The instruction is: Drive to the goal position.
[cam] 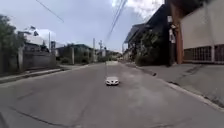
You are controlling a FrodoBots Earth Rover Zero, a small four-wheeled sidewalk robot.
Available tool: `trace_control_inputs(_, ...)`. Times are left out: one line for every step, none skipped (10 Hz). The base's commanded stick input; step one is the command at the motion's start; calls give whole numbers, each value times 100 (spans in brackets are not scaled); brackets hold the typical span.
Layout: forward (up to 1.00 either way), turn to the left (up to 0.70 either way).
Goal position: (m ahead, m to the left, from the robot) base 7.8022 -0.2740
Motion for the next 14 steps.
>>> trace_control_inputs(100,-21)
trace_control_inputs(100,-9)
trace_control_inputs(100,0)
trace_control_inputs(100,0)
trace_control_inputs(100,-3)
trace_control_inputs(100,-13)
trace_control_inputs(100,-36)
trace_control_inputs(100,-40)
trace_control_inputs(100,-9)
trace_control_inputs(100,0)
trace_control_inputs(100,0)
trace_control_inputs(100,0)
trace_control_inputs(100,0)
trace_control_inputs(100,-3)
